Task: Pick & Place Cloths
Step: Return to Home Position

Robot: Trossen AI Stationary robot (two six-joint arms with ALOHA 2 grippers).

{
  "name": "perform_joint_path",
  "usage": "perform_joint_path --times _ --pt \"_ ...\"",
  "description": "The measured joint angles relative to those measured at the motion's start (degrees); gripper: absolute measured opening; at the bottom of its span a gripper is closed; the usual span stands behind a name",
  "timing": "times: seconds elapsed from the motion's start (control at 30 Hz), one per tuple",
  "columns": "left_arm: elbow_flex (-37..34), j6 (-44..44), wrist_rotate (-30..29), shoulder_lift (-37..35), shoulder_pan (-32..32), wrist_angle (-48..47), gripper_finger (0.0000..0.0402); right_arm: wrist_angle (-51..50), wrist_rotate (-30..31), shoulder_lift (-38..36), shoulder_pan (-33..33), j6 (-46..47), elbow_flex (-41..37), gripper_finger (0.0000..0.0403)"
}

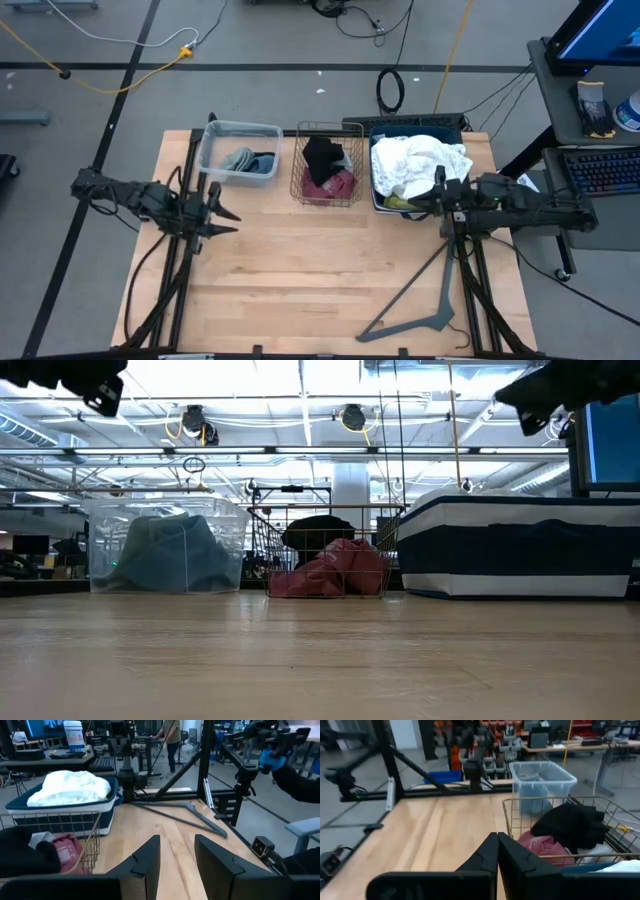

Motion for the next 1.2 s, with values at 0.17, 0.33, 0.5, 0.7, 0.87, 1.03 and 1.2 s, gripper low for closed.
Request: perform_joint_path --times 0.17,0.33,0.5,0.7,0.87,1.03,1.2 --pt "-4.38 0.28 0.72 -6.00 0.00 0.67 0.0124 -2.22 -3.55 -3.40 2.66 0.87 -1.34 0.0001" --pt "-8.27 1.42 2.81 -10.32 0.00 1.58 0.0124 0.32 -4.40 -5.45 5.50 0.90 -6.76 0.0000" --pt "-11.56 1.80 2.81 -13.25 0.00 2.69 0.0124 3.44 -4.36 -7.27 6.87 0.50 -10.91 0.0000" --pt "-13.65 4.07 2.25 -15.85 0.00 3.09 0.0124 3.34 -4.40 -8.82 7.20 -1.41 -13.68 0.0000" --pt "-14.71 4.12 1.36 -16.44 1.14 3.22 0.0124 3.35 -4.42 -9.55 7.20 -4.45 -14.08 0.0000" --pt "-16.66 3.10 1.41 -16.39 3.70 3.13 0.0124 3.31 -4.42 -10.54 7.20 -6.15 -14.10 0.0000" --pt "-16.66 4.06 2.47 -16.44 6.44 3.16 0.0124 3.17 -4.42 -10.86 7.20 -6.83 -14.63 0.0000"
